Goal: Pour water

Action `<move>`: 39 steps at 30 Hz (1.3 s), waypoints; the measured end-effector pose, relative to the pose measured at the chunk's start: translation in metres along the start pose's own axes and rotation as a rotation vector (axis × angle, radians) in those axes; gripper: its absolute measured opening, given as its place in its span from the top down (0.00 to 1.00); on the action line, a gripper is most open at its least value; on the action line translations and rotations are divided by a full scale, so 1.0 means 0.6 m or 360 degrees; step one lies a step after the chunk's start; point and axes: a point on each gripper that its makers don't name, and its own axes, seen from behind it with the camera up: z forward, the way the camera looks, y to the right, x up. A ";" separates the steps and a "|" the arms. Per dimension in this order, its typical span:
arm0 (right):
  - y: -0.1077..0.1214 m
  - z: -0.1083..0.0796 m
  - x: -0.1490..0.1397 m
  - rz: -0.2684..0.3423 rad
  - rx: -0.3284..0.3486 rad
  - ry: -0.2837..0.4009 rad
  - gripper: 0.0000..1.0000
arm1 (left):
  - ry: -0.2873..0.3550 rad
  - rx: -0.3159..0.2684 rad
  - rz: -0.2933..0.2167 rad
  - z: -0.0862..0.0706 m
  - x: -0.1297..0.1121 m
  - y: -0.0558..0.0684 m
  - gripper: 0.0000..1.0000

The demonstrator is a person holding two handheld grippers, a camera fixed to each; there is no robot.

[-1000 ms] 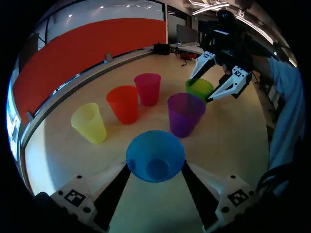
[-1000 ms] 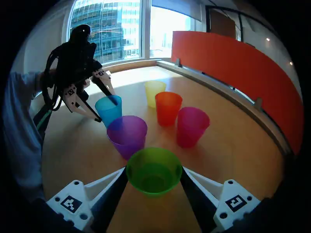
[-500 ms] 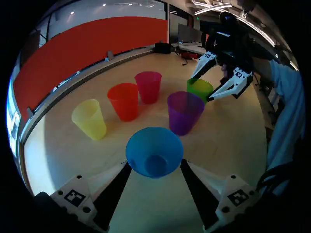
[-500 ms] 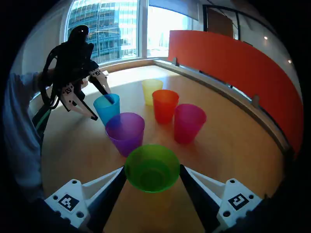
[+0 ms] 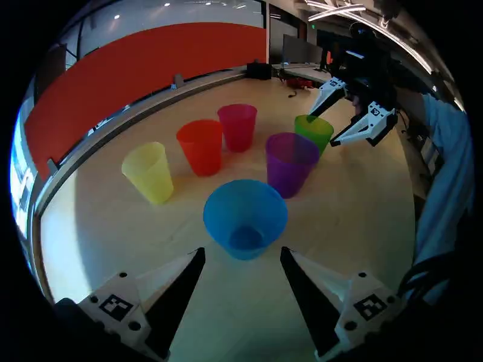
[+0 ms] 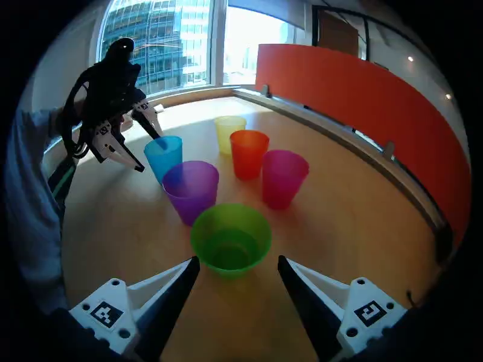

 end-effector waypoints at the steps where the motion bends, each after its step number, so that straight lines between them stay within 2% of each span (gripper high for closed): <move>1: 0.002 -0.002 -0.003 0.0003 -0.0009 -0.0003 0.00 | -0.0003 0.0008 -0.0007 -0.002 -0.003 -0.002 0.08; 8: 0.021 -0.016 -0.020 0.0044 -0.0101 -0.0008 0.00 | -0.0007 0.0094 -0.0070 -0.013 -0.020 -0.020 0.07; 14: 0.045 -0.024 -0.032 0.0097 -0.0214 -0.0003 0.00 | 0.0001 0.0206 -0.0107 -0.026 -0.034 -0.043 0.07; 24: 0.075 -0.037 -0.040 0.0247 -0.0390 0.0041 0.00 | 0.0016 0.0392 -0.0217 -0.057 -0.049 -0.089 0.07; 32: 0.105 -0.057 -0.029 0.0362 -0.0571 0.0130 0.00 | 0.0149 0.0547 -0.0306 -0.083 -0.030 -0.123 0.07; 39: 0.116 -0.077 -0.008 0.0441 -0.0690 0.0264 0.00 | 0.0305 0.0665 -0.0394 -0.099 -0.012 -0.145 0.08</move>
